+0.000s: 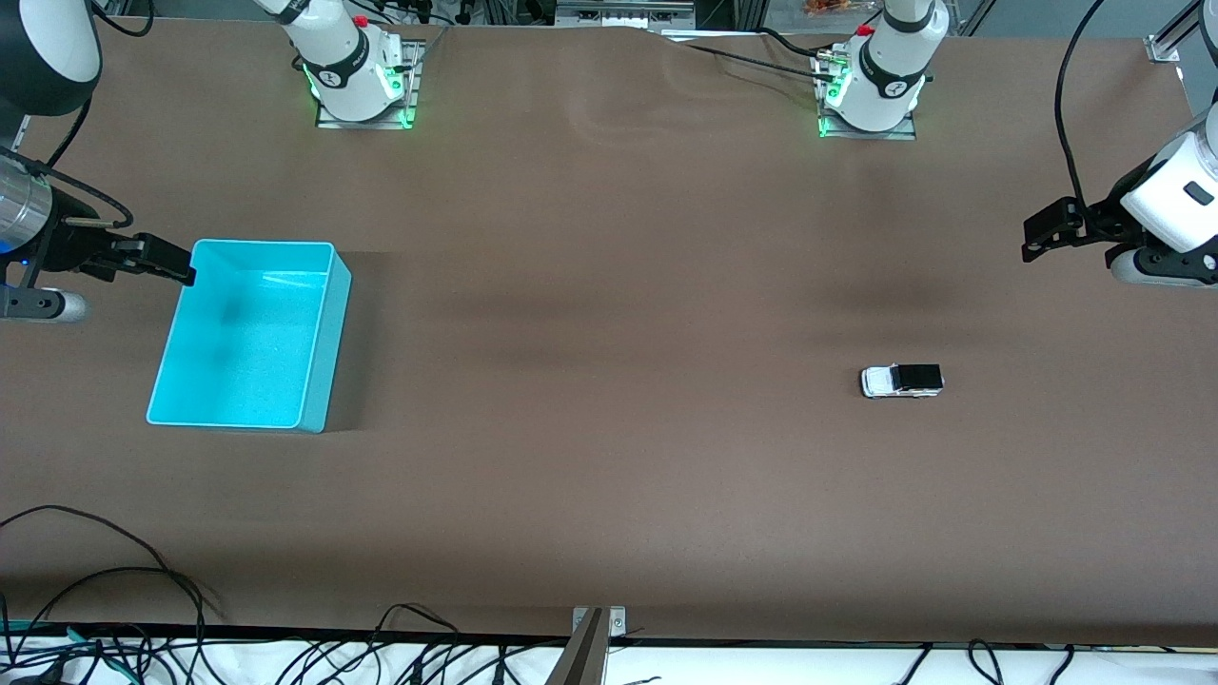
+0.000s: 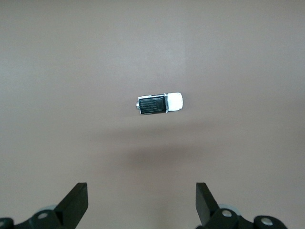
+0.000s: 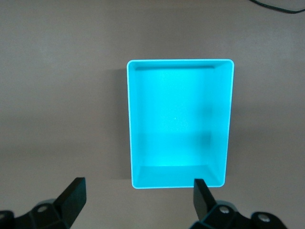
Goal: Wind and store white jeep toy
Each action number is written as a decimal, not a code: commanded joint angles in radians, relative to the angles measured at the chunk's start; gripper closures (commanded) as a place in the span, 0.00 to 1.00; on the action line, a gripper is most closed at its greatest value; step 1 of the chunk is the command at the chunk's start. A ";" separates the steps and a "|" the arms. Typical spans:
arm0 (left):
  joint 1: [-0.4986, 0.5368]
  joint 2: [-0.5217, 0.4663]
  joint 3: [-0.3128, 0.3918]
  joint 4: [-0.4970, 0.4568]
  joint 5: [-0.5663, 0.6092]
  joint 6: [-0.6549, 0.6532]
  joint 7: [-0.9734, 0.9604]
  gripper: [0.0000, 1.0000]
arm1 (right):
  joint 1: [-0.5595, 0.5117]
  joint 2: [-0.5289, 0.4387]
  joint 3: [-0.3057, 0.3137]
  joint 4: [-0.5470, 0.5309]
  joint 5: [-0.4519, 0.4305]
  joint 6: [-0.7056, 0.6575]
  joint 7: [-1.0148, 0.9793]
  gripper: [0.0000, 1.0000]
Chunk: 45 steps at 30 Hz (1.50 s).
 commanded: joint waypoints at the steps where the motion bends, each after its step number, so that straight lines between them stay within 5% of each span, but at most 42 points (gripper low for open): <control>1: 0.005 0.005 -0.013 0.041 -0.029 -0.013 0.011 0.00 | 0.007 -0.030 -0.009 -0.033 0.016 0.005 -0.016 0.00; 45: -0.007 0.109 -0.013 0.034 -0.014 -0.054 0.124 0.00 | 0.007 -0.030 -0.009 -0.033 0.016 0.005 -0.015 0.00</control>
